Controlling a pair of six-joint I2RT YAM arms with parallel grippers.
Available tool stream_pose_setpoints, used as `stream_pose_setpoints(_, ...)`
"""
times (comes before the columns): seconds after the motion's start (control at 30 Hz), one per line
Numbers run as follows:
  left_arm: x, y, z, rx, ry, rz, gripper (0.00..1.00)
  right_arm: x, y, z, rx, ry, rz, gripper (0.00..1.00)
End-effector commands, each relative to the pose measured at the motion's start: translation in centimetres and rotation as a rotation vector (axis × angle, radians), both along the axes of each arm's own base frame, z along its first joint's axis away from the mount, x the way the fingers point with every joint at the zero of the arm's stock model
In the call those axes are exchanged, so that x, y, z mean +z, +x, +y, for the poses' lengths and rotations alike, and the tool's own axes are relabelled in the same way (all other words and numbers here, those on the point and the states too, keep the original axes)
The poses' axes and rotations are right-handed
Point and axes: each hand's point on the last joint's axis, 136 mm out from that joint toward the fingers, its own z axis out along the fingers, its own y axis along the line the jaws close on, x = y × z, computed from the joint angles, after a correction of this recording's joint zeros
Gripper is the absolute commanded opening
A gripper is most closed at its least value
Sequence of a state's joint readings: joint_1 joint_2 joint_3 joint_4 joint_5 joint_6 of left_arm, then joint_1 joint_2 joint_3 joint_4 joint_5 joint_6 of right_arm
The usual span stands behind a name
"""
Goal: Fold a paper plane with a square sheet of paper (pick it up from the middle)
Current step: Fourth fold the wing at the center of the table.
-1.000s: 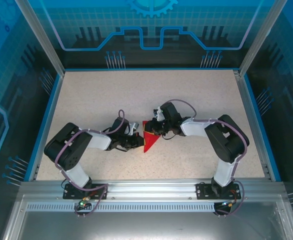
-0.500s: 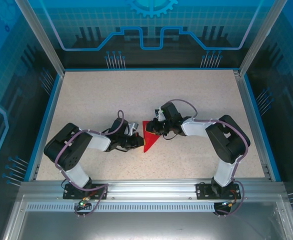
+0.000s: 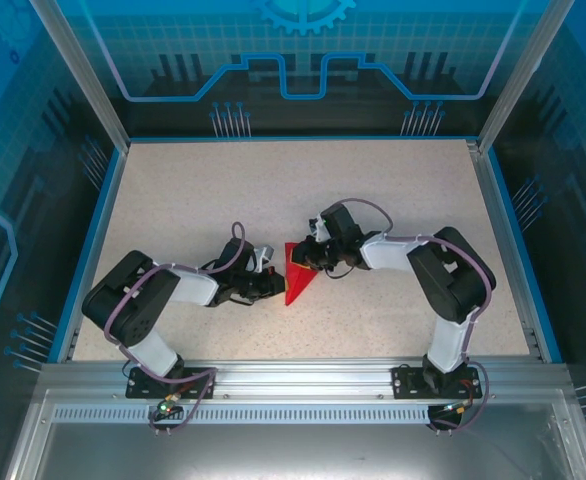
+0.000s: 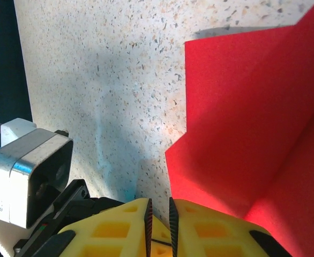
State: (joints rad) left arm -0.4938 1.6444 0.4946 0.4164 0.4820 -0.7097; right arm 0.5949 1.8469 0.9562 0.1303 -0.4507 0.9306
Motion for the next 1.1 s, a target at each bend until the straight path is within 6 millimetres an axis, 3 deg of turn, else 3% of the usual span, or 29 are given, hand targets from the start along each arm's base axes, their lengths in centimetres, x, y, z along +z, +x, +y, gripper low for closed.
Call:
stream_pose_setpoints(0.0,-0.7,-0.6,0.4,0.011,0.026,0.036,0.0,-0.1,-0.1,1.0,0.045,0.016,0.011,0.19)
stream_pose_setpoints(0.3,-1.0,-0.7,0.4,0.008,0.032,0.05,0.0,-1.4,-0.4,1.4,0.064,0.018,0.049,0.19)
stream_pose_setpoints(0.73,-1.8,-1.0,0.0,-0.011,0.033,0.084,0.0,-3.5,-0.6,0.6,0.053,-0.042,0.072,0.19)
stream_pose_setpoints(0.9,-2.0,-1.3,-0.2,-0.024,0.03,0.093,0.0,-2.8,-0.5,1.0,0.068,-0.005,0.069,0.2)
stream_pose_setpoints(1.07,-2.0,-1.3,-0.3,-0.019,0.025,0.098,0.0,-0.7,-0.3,1.1,0.082,0.013,0.028,0.21)
